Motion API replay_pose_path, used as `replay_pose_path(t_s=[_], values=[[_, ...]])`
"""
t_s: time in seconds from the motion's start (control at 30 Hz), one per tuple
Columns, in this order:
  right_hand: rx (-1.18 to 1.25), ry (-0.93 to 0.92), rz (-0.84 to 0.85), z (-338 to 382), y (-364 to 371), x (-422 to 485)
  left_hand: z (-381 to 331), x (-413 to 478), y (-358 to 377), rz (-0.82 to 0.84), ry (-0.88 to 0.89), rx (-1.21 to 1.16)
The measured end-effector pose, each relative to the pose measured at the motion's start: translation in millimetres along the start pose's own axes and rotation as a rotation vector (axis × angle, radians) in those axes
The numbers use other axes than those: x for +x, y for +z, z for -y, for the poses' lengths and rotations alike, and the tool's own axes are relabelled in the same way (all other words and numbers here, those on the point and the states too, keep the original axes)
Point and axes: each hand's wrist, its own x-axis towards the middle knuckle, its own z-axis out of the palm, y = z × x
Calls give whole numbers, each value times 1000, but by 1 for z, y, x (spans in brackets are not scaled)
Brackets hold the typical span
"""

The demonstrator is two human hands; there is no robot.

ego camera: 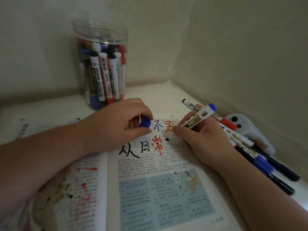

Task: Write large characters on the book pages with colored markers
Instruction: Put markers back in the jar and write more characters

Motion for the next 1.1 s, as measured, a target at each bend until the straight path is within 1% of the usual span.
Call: replay_pose_path(t_s=[0.1,0.17,0.27,0.3,0.43,0.53,0.6,0.67,0.73,0.83,0.93,1.0,1.1], values=[[-92,2,0,1,0,1,1,0,1,7,-2,-6],[-80,0,13,2,-1,1,0,0,1,10,-1,-3],[-36,7,108,6,-2,-3,0,0,1,8,7,2],[-52,6,104,7,-2,-4,0,0,1,8,9,4],[-131,7,-31,2,0,0,0,0,2,16,4,2],[-135,-9,-45,2,0,1,0,-1,2,14,-3,3],[-105,-17,6,3,-2,0,-1,-2,2,13,-23,3],[-5,-33,116,6,-4,-3,-3,-2,2,9,-45,-2],[6,-45,185,8,-4,-5,-4,-3,2,8,-68,-11],[-57,-79,124,6,-4,-4,-5,-3,2,20,-92,-20],[-23,-66,87,4,-4,-3,-6,-2,1,21,-97,-14],[1,-62,119,4,-5,-4,-6,-3,1,19,-101,-11],[45,-51,216,9,-6,-7,-5,-2,2,22,-98,-2]])
